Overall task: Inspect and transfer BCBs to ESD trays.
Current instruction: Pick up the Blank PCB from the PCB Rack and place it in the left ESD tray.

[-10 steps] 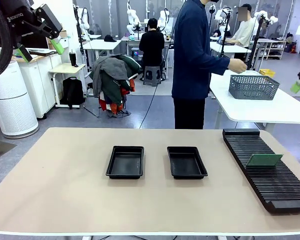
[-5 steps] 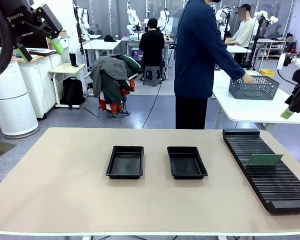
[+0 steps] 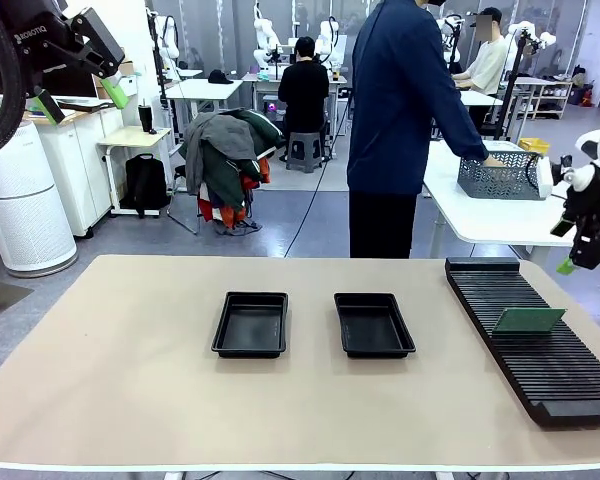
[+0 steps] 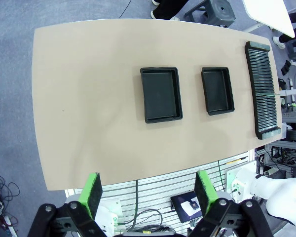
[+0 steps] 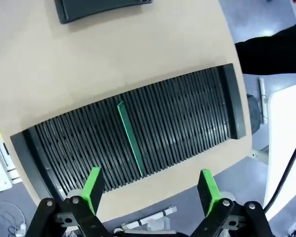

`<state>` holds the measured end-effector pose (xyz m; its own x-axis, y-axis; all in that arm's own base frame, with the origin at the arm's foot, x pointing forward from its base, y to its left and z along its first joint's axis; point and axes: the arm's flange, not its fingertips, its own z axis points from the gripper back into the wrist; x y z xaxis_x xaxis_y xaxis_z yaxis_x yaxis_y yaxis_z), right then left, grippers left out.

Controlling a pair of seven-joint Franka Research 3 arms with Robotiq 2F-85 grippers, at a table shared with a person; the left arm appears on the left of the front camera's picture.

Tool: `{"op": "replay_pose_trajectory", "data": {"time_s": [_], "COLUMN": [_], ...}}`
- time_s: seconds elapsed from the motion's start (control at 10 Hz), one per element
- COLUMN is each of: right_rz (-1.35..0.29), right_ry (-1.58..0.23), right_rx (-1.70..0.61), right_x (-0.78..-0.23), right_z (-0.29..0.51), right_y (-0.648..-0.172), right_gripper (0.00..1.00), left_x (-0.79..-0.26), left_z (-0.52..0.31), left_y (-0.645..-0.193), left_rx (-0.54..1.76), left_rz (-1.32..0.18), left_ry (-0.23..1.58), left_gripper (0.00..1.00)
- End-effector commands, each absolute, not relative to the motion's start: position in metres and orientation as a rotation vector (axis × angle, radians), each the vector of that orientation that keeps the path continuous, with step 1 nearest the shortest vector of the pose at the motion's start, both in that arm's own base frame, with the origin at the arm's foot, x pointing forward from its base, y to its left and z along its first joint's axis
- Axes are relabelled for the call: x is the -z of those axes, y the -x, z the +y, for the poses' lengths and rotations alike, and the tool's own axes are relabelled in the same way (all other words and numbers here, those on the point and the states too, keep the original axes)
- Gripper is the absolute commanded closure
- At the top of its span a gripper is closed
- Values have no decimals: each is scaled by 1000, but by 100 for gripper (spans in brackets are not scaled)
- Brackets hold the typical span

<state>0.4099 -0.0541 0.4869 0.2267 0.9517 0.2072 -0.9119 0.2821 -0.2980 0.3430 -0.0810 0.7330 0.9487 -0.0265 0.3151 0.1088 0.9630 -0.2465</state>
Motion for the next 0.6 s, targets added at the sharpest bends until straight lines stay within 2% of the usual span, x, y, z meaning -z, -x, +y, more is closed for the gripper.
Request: {"op": "replay_pose_trajectory", "data": {"time_s": [0.0, 0.5], "right_rz": [-343, -271], "right_ry": [152, 187], "right_rx": [-1360, -1522], "right_x": [-468, -432], "right_z": [-60, -63], "right_y": [-416, -427], "right_gripper": [0, 0], "left_x": [-733, -733], "left_z": [-81, -81], "left_y": [-343, -343], "left_rx": [68, 68], "left_rz": [-315, -315], "left_ry": [265, 265], "left_gripper": [0, 0]}}
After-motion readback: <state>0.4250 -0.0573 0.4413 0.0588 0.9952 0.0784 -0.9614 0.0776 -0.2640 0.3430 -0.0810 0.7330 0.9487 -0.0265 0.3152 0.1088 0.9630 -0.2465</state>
